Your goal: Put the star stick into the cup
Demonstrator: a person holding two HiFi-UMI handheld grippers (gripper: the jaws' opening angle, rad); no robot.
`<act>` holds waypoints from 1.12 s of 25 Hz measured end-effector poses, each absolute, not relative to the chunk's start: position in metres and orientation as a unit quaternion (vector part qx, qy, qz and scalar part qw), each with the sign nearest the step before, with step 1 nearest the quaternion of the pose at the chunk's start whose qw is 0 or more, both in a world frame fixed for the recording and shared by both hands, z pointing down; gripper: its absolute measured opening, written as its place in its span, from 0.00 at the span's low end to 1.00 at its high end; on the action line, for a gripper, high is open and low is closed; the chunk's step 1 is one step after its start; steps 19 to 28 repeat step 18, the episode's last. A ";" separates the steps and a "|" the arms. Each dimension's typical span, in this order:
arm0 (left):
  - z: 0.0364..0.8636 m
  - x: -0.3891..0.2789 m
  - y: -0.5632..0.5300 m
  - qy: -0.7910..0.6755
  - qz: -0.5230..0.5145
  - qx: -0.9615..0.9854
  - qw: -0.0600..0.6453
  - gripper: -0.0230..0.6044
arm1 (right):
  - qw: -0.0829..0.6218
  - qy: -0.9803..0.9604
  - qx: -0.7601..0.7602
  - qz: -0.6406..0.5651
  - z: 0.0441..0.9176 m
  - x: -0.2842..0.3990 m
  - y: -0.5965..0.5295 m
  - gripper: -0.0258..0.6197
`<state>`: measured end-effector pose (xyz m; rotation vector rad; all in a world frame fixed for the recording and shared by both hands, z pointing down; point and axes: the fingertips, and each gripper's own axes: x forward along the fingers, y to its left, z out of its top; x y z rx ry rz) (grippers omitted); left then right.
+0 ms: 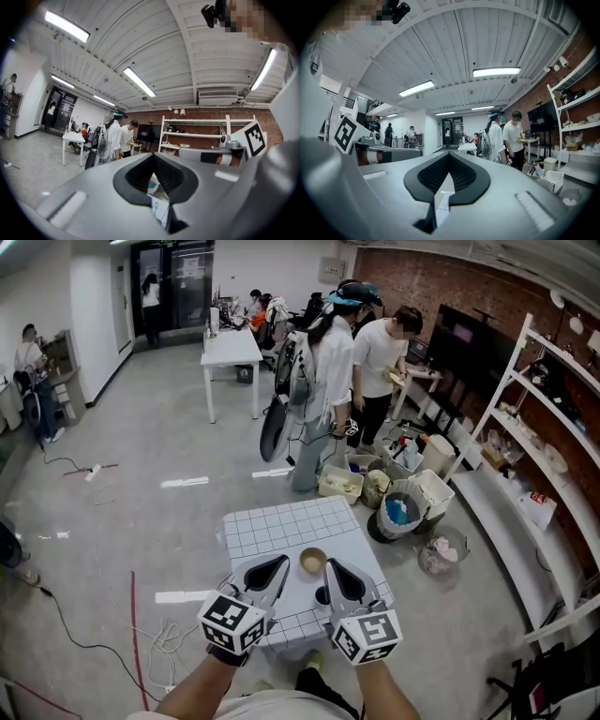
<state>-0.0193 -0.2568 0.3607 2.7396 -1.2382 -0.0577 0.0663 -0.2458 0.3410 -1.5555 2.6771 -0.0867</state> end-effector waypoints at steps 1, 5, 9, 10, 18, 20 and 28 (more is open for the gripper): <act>0.360 -0.020 -0.256 -0.413 -0.020 0.908 0.067 0.05 | 0.022 0.864 -0.503 -0.028 0.341 0.066 -0.245 0.06; 0.358 -0.025 -0.257 -0.418 -0.024 0.906 0.064 0.05 | 0.022 0.861 -0.507 -0.023 0.341 0.067 -0.244 0.06; 0.360 -0.025 -0.255 -0.417 -0.024 0.906 0.066 0.05 | 0.020 0.860 -0.510 -0.021 0.343 0.069 -0.243 0.06; 0.360 -0.024 -0.254 -0.417 -0.024 0.906 0.067 0.05 | 0.019 0.860 -0.510 -0.021 0.343 0.069 -0.242 0.06; 0.364 -0.024 -0.256 -0.415 -0.026 0.907 0.070 0.05 | 0.016 0.859 -0.511 -0.021 0.345 0.069 -0.242 0.06; 0.364 -0.024 -0.256 -0.415 -0.026 0.907 0.070 0.05 | 0.016 0.859 -0.511 -0.021 0.345 0.069 -0.242 0.06; 0.364 -0.024 -0.256 -0.415 -0.026 0.907 0.070 0.05 | 0.016 0.859 -0.511 -0.021 0.345 0.069 -0.242 0.06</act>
